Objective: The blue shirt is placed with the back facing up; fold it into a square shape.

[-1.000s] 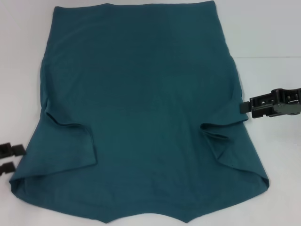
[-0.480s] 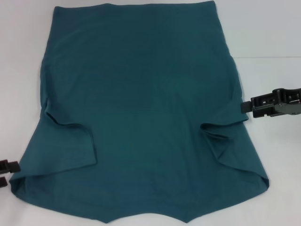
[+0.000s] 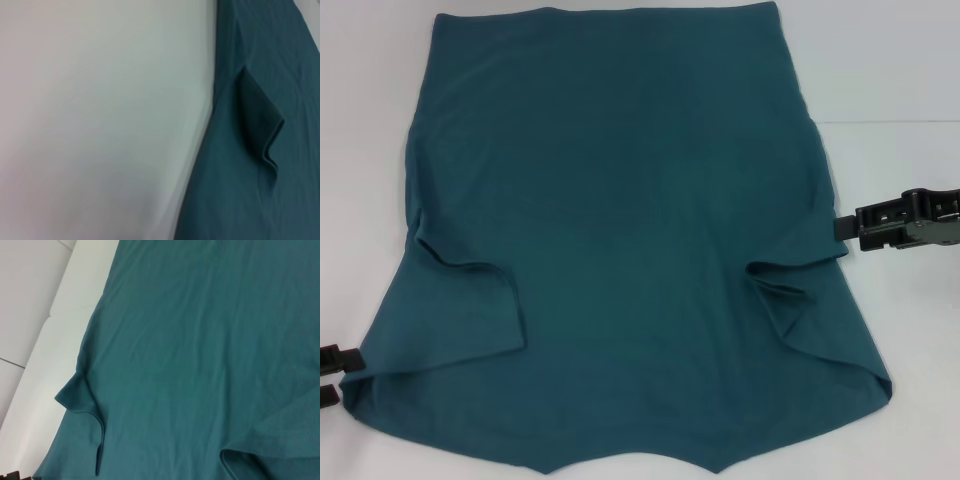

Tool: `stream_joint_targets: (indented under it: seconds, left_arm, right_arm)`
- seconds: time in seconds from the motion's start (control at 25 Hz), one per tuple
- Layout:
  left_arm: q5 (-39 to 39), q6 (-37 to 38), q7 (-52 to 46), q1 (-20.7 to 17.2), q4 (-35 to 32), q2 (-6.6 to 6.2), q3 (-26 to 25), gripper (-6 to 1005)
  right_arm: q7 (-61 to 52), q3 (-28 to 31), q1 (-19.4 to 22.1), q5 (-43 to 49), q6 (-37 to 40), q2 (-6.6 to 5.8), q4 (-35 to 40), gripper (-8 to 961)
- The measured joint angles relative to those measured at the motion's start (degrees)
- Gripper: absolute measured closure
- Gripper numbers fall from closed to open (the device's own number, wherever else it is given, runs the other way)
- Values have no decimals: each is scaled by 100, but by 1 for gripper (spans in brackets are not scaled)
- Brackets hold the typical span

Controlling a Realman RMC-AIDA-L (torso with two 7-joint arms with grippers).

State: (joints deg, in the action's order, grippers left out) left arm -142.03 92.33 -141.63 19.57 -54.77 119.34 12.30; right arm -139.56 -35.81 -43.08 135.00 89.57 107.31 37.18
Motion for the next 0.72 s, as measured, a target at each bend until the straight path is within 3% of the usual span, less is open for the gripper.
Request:
stream_joint_targets:
  seconds: [0.72]
  left_arm:
    - [-9, -113, -170, 50, 302, -8, -169, 306]
  right_arm:
    - [0, 14, 65, 0, -42, -1, 0, 326]
